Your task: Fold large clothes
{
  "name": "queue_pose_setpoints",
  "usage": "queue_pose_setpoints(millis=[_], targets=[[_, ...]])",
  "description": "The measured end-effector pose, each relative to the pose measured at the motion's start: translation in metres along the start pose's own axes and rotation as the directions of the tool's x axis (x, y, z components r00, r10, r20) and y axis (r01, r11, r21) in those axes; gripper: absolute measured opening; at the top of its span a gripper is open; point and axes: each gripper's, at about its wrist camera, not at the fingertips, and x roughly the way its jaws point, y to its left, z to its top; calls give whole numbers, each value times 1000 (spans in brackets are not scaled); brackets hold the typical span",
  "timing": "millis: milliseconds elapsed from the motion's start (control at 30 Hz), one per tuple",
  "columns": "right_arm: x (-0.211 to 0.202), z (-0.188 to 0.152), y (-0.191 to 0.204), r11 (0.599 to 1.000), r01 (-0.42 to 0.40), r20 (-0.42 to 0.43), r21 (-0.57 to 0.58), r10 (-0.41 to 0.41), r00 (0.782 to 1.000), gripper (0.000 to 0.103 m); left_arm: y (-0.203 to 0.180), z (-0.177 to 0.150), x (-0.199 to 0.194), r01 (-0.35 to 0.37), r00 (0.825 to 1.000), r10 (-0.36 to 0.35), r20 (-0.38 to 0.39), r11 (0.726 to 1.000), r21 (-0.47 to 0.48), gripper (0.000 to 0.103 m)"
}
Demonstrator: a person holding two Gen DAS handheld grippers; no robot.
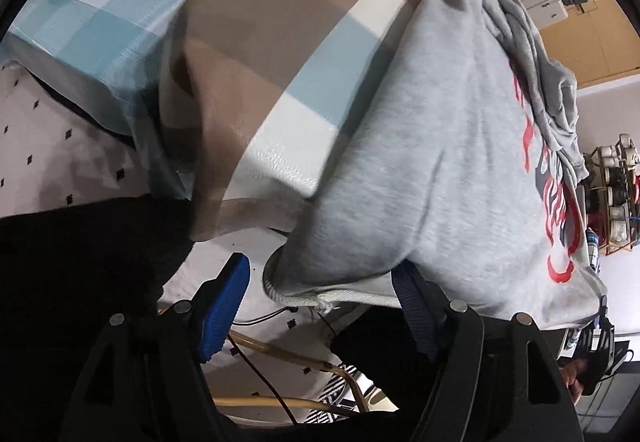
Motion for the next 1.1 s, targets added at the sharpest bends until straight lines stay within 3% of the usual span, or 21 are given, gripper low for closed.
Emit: queue_pose_setpoints(millis=[167, 200, 233, 333, 567, 767, 867, 967, 1100], targets=[[0, -2, -2, 1000, 1, -11, 0, -1, 1000, 12, 3, 1, 1, 9, 1000, -9, 6, 998, 68, 65], [-1, -3, -2, 1000, -1, -12, 3, 1, 1000, 12, 1, -1, -1, 19, 1000, -19, 9, 997, 79, 52], [-2, -4, -2, 1000, -3, -10, 6, 3, 1000, 12, -1, -3, -3, 69, 997, -70, 8, 992, 103, 32], [-3, -4, -1, 1000, -2, -9, 8, 2, 1000, 12, -9, -7, -10, 166, 985, -170, 12, 973, 162, 9], [-9, -5, -1, 1000, 17, -14, 2, -17, 1000, 12, -6, -12, -37, 279, 955, -292, 42, 942, 188, 6], [-27, 7, 4, 1000, 13, 53, 10, -13, 998, 11, 3, -10, -65, 331, 938, -343, 43, 926, 180, 6], [-29, 10, 4, 999, 31, 47, 13, -31, 998, 12, 1, -12, -66, 362, 927, -374, 37, 915, 176, 6], [-24, 8, 7, 998, 60, -20, -21, -61, 998, 12, -5, -9, -67, 410, 906, -422, 32, 894, 180, 6], [-19, 1, -3, 990, 136, -149, -29, -139, 979, 12, -23, -1, -66, 464, 880, -475, 20, 867, 181, 6]])
